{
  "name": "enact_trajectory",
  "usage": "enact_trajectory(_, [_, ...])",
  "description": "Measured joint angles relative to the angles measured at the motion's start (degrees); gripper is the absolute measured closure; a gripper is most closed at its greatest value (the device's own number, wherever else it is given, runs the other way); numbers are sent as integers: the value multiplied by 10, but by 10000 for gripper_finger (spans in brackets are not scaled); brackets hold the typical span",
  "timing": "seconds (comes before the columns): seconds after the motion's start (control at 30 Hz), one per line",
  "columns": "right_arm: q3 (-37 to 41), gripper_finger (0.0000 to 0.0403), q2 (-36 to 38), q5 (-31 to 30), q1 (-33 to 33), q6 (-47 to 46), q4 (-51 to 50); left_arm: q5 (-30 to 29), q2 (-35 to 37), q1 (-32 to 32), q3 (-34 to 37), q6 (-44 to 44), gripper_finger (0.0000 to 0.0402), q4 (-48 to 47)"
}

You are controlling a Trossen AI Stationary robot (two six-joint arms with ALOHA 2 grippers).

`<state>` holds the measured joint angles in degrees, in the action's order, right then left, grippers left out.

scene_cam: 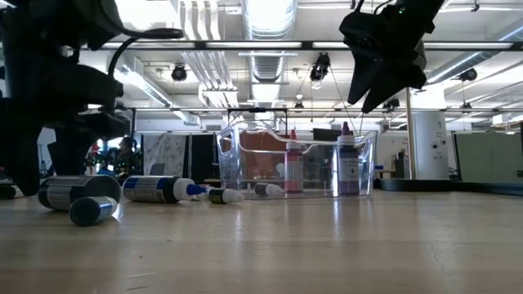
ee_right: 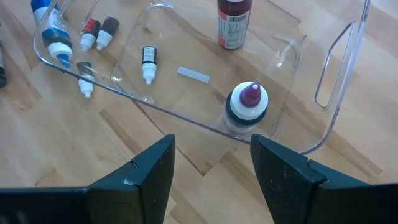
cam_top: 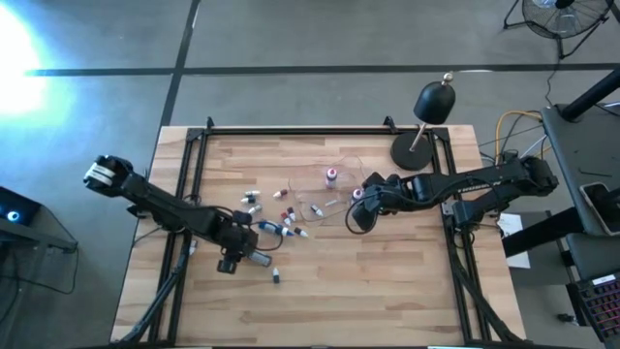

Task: Pick & Place food coloring
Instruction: Put the large black food coloring bottle into the transparent container

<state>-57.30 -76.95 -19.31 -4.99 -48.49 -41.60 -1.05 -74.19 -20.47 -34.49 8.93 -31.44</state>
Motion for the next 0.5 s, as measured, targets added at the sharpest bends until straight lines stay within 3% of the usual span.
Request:
enact_trajectory(0.2, [0,200,0,0,0,0,0,0,-17,0,11,28,254,11])
enact_trajectory(0.5, [0,200,0,0,0,3,-1,12,-26,0,-8,63,366,10])
